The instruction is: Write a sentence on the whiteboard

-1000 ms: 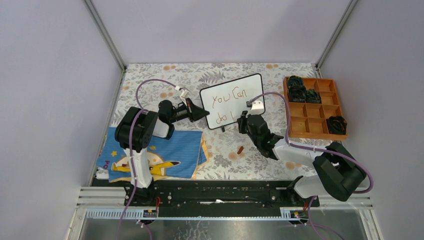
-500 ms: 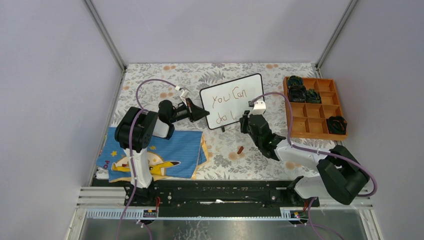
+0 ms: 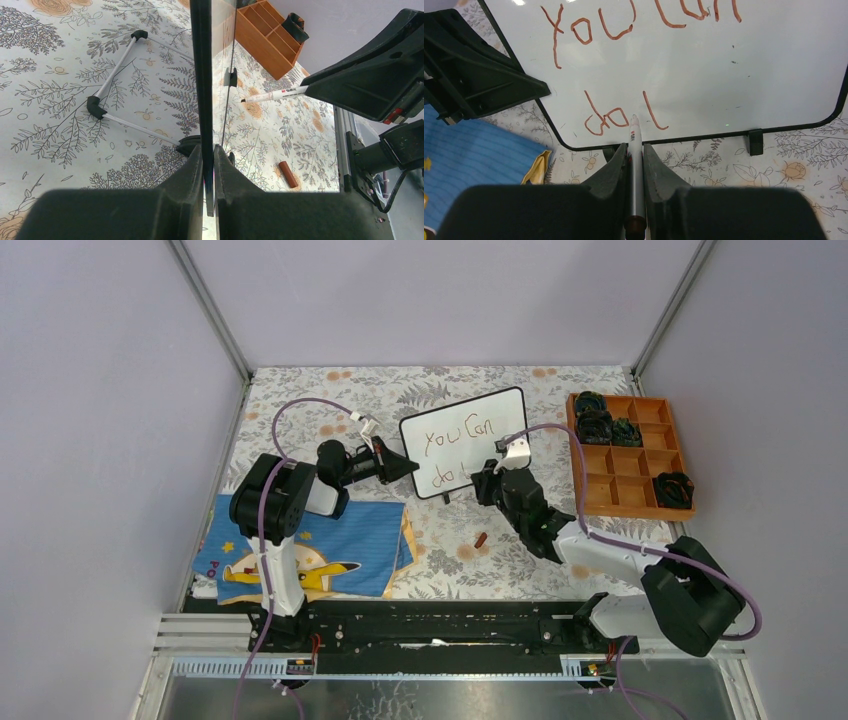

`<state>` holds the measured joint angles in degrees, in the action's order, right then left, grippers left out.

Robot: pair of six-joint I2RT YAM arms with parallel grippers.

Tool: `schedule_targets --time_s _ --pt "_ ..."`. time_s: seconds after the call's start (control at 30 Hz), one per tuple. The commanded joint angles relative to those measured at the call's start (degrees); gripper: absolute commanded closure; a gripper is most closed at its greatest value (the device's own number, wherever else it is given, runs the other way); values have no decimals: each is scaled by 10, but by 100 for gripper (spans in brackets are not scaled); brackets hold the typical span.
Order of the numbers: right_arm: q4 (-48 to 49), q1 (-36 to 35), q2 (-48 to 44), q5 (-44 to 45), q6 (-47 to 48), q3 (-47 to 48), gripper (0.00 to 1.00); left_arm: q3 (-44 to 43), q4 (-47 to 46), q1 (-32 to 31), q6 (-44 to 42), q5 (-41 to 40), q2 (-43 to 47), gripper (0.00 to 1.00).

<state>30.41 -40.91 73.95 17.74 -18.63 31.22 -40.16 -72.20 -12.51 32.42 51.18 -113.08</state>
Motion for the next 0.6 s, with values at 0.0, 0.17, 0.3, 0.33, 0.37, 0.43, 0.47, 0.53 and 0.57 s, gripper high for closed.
schedule_targets --time_s 0.0,0.17,0.3,0.33,0.37,0.43,0.47,0.53,0.57 --pt "29 -6 9 -20 10 24 100 4 66 -12 -41 0 -11 100" --pt "21 -6 20 -1 7 31 100 4 67 -12 -42 0 -11 100" --pt "23 -6 28 11 1 30 100 4 70 -13 -44 -1 -10 100" --pt "26 -6 30 12 0 31 100 4 71 -13 -45 -1 -10 100" --pt "26 -6 33 13 0 32 100 4 72 -13 -45 -1 -10 100" --pt "26 -6 37 16 0 35 100 4 72 -14 -46 -1 -10 100" --pt "26 -5 39 18 0 36 100 4 72 -14 -46 -1 -10 100" --pt "26 -5 43 24 0 39 100 4 73 -13 -46 -1 -9 100" --pt "25 -5 45 26 0 41 100 4 74 -14 -47 -1 -9 100"
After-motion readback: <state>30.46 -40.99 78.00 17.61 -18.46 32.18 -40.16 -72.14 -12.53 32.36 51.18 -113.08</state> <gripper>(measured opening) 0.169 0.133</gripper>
